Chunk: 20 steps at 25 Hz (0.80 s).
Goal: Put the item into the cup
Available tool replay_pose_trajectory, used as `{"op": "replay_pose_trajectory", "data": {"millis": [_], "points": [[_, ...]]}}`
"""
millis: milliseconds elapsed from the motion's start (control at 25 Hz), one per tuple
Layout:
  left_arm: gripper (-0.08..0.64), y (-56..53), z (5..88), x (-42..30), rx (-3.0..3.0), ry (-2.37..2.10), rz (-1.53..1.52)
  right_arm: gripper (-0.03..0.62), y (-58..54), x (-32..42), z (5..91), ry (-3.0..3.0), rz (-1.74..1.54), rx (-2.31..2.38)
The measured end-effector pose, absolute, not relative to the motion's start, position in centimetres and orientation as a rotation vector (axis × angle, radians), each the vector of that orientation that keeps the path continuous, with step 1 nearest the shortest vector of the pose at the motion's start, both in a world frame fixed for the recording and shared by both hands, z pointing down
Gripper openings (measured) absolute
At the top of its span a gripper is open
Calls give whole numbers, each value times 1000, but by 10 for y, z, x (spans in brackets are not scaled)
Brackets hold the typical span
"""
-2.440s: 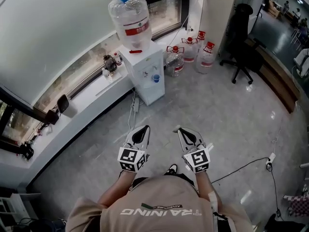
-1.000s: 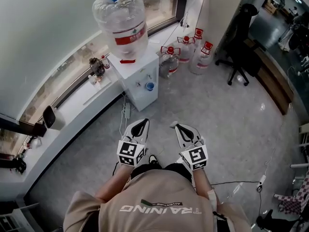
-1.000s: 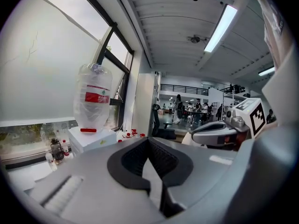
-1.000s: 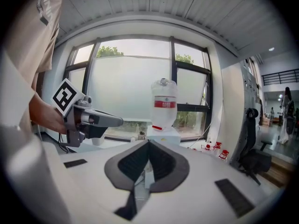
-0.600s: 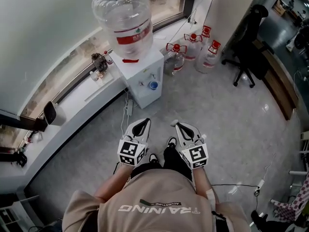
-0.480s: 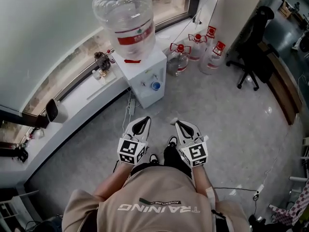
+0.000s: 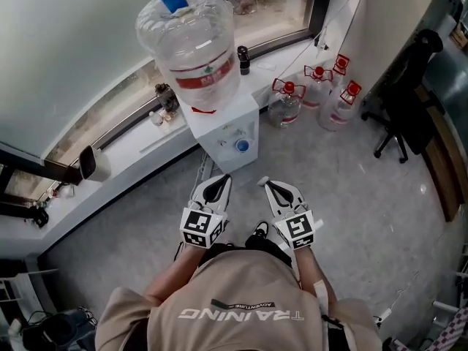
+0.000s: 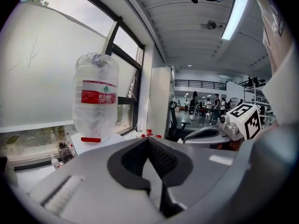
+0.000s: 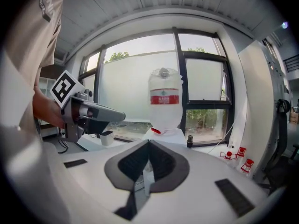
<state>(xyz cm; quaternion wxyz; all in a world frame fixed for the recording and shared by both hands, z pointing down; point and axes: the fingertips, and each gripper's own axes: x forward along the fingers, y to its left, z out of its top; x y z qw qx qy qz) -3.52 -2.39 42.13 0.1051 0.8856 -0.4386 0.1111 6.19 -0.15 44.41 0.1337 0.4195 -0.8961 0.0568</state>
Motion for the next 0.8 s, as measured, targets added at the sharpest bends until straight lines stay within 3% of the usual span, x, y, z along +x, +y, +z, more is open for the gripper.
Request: {"op": "replay_pose_trajectory", "data": {"millis": [800], "points": [[8,-108,470,-58,2512,-1316,395,12,-94,36,490,-2570,221,1053]]}}
